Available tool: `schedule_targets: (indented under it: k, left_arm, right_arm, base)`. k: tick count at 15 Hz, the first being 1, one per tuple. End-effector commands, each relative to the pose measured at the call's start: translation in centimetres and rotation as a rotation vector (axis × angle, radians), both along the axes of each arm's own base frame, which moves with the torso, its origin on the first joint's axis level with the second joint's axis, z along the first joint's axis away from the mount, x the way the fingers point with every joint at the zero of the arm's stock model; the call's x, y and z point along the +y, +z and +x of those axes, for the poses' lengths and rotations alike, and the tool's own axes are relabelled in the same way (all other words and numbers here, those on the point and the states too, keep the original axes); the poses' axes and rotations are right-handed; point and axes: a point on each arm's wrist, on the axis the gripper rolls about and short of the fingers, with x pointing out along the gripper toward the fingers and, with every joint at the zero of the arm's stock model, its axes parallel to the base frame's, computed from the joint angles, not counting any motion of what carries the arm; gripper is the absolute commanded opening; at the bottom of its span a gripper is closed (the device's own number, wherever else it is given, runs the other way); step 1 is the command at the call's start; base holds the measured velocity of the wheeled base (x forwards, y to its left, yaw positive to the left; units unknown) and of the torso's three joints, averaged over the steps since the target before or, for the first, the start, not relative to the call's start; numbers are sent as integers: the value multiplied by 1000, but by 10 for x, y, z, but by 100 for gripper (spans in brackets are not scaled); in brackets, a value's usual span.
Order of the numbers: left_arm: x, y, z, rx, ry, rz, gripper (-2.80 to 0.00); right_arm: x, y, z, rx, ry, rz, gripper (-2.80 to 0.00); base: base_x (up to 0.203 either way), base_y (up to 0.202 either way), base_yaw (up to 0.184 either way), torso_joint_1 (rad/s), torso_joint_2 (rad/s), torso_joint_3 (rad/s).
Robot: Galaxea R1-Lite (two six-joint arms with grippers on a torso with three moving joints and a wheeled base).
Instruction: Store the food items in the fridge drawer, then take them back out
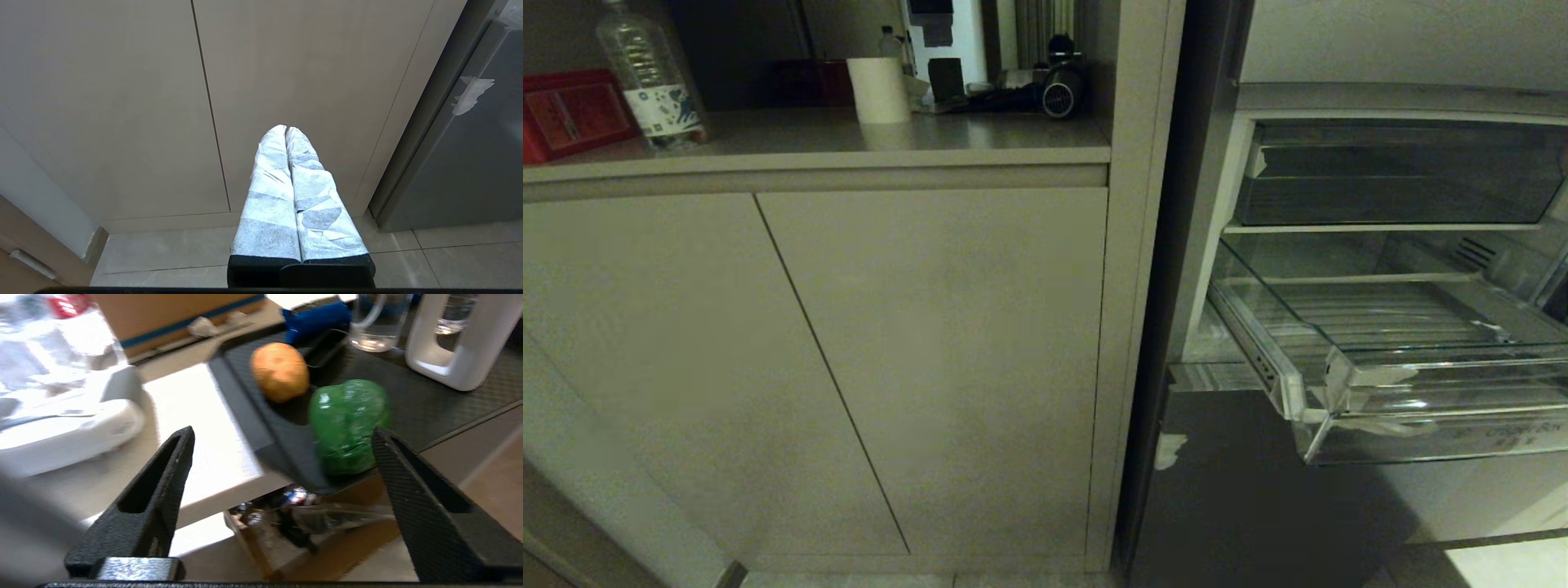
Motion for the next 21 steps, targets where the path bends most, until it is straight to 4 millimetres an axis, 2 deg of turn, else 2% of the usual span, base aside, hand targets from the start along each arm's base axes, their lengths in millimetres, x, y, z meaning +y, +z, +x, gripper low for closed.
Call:
schedule_targets:
  k: [1, 4, 7, 10, 16, 21]
  left_arm:
    - [0, 0, 0, 1, 0, 0, -280]
    - [0, 0, 0, 2, 0, 0, -280]
    - [0, 0, 0, 1, 0, 0, -280]
    - [0, 0, 0, 1, 0, 0, -280]
    - [0, 0, 0, 2, 0, 0, -280]
    - [0, 0, 0, 2, 0, 0, -280]
  right_arm:
    - [-13, -16, -22, -6, -31, 41, 0]
    - [-18, -23, -43, -5, -72, 56, 0]
    - [-27, -30, -53, -12, -78, 64, 0]
    - [-33, -36, -54, -27, -57, 72, 0]
    - [-57, -54, -45, -35, 15, 69, 0]
    - [-62, -55, -45, -24, 20, 59, 0]
  base:
    - [0, 0, 0, 0, 0, 0]
    - [0, 0, 0, 0, 0, 0]
    - [0, 0, 0, 0, 0, 0]
    - [0, 0, 0, 0, 0, 0]
    - [0, 0, 0, 0, 0, 0]
    - [0, 0, 0, 0, 0, 0]
